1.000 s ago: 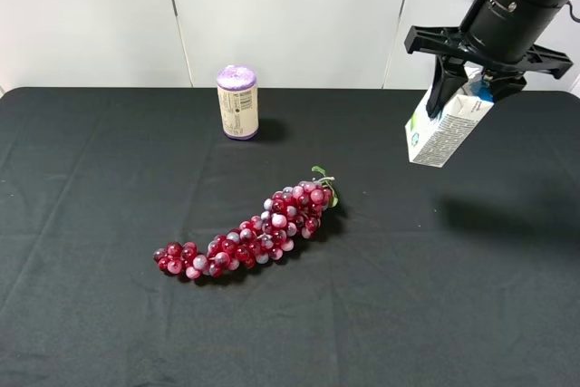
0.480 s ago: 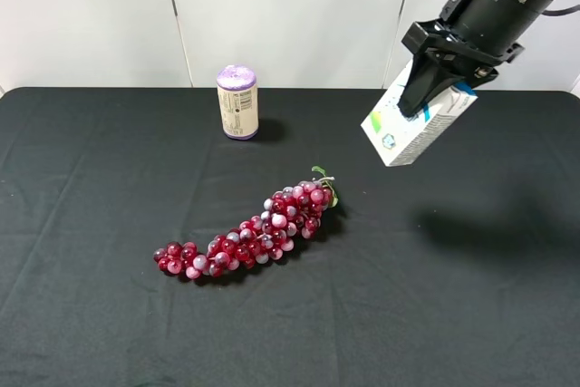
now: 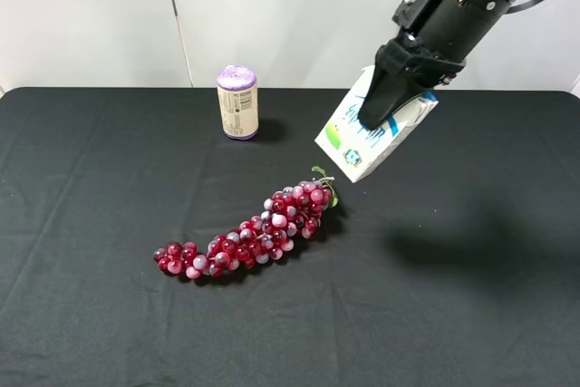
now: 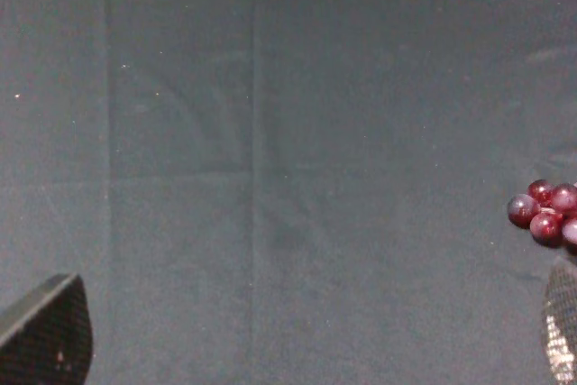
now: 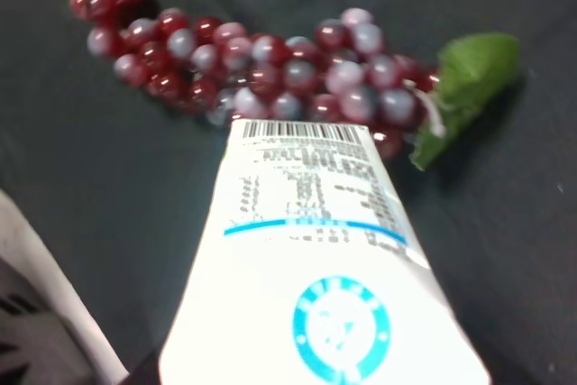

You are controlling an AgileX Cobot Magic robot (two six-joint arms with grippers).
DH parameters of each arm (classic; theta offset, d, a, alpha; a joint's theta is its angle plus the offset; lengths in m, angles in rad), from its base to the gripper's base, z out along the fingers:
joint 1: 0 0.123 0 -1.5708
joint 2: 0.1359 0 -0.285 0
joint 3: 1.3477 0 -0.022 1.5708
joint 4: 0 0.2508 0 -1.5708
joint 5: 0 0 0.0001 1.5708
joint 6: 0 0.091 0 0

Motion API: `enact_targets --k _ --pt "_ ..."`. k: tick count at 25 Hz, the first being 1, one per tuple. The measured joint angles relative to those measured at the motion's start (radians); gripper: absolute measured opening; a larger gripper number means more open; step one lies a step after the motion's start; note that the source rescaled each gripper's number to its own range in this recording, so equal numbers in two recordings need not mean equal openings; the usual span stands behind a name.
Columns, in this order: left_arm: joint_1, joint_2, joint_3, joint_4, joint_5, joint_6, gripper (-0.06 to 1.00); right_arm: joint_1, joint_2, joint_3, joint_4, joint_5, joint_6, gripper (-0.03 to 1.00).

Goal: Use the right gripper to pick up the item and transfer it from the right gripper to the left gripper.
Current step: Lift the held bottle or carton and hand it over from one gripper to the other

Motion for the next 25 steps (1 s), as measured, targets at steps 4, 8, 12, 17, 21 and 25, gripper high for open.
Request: enact_targets --k 4,8,12,17,21,25 --pt "0.0 0.0 0.0 0.0 0.0 0.0 1.0 0.048 0.0 0.0 -0.001 -0.001 -0.086 0.03" --pt "0.0 0.0 0.0 0.0 0.0 0.0 1.0 0.083 0.0 0.0 -0.002 0.0 -0.198 0.03" --pt "0.0 0.0 0.0 0.0 0.0 0.0 1.0 0.094 0.0 0.0 0.021 0.002 -0.262 0.03" --pt "0.0 0.0 0.0 0.0 0.0 0.0 1.0 0.094 -0.006 0.0 0.066 0.001 -0.336 0.03" --pt "0.0 0.0 0.0 0.0 0.0 0.0 1.0 0.094 -0.031 0.0 0.11 -0.011 -0.394 0.03" --pt "0.0 0.0 0.0 0.0 0.0 0.0 1.0 0.094 -0.059 0.0 0.127 -0.01 -0.435 0.03"
